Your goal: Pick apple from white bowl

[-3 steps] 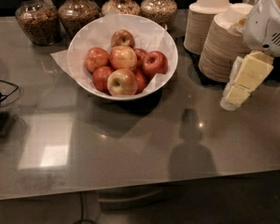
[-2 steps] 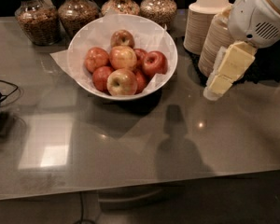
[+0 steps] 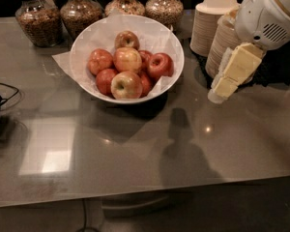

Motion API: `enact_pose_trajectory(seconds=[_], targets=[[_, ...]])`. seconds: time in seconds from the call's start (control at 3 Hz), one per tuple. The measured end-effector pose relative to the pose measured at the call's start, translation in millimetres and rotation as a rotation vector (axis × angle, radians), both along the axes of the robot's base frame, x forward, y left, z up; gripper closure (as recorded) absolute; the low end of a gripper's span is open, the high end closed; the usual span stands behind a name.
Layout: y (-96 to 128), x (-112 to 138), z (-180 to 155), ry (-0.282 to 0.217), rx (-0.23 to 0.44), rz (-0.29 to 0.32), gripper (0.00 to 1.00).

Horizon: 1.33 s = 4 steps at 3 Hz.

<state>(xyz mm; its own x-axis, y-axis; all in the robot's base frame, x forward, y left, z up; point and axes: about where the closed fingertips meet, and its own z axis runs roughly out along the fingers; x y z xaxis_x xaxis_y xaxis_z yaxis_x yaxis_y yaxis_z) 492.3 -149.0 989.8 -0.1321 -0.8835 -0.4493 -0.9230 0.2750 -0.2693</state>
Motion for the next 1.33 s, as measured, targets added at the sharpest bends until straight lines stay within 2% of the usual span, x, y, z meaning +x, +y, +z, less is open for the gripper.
enact_pose_trajectory(seconds=[0.33, 0.67, 1.0, 1.33], targets=[[16, 13, -3, -0.021, 0.131, -0.012, 0.0], [52, 33, 17, -0.05, 0.321, 0.028, 0.0], [84, 39, 41, -0.062, 0.451, 0.106, 0.0], [109, 40, 55, -0.055, 0.519, 0.172, 0.08]])
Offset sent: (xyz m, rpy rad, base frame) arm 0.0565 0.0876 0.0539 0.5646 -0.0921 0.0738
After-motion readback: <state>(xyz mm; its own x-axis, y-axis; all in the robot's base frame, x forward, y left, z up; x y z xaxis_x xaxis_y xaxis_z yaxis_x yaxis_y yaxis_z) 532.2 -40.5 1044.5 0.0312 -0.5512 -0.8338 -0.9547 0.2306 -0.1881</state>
